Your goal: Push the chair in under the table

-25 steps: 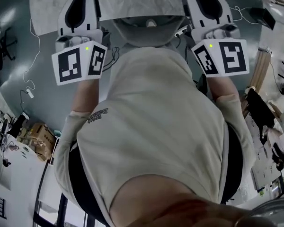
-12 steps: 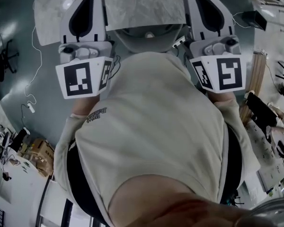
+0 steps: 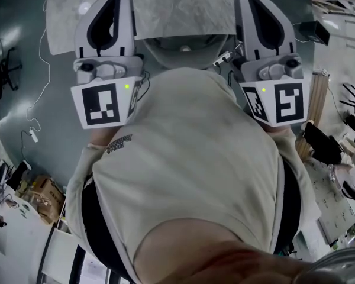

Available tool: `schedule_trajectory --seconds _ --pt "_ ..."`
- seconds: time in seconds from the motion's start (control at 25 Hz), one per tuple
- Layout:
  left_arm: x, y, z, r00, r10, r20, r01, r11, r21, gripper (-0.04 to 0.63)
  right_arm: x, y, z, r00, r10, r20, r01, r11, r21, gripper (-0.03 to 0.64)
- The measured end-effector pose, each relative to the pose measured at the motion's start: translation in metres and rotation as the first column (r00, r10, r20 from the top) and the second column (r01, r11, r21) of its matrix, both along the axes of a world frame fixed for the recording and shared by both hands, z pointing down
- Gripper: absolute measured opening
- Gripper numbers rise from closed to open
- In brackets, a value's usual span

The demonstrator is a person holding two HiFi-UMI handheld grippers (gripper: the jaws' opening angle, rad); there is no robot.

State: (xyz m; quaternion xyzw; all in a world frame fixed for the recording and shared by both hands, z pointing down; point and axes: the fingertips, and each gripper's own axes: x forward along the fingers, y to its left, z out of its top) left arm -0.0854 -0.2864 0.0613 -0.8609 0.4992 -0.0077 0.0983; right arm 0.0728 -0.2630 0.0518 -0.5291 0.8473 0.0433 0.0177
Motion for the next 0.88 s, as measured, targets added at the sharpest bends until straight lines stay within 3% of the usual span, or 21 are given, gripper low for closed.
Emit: schedule_trajectory --seconds 0.68,0.88 --pt "-0.020 0.008 -0.008 1.000 -0.019 -0.001 0.019 1.000 0.017 0.011 -0.018 0.003 -0.015 0.999 0.014 -0.046 -0.010 0.997 0.073 0.008" --pt "-0.021 0.006 -0.009 1.000 -0.020 -0.014 0.020 1.000 -0.004 0.011 -0.017 -0.001 -0.014 1.000 0.024 -0.009 -0.024 0.997 0.068 0.008"
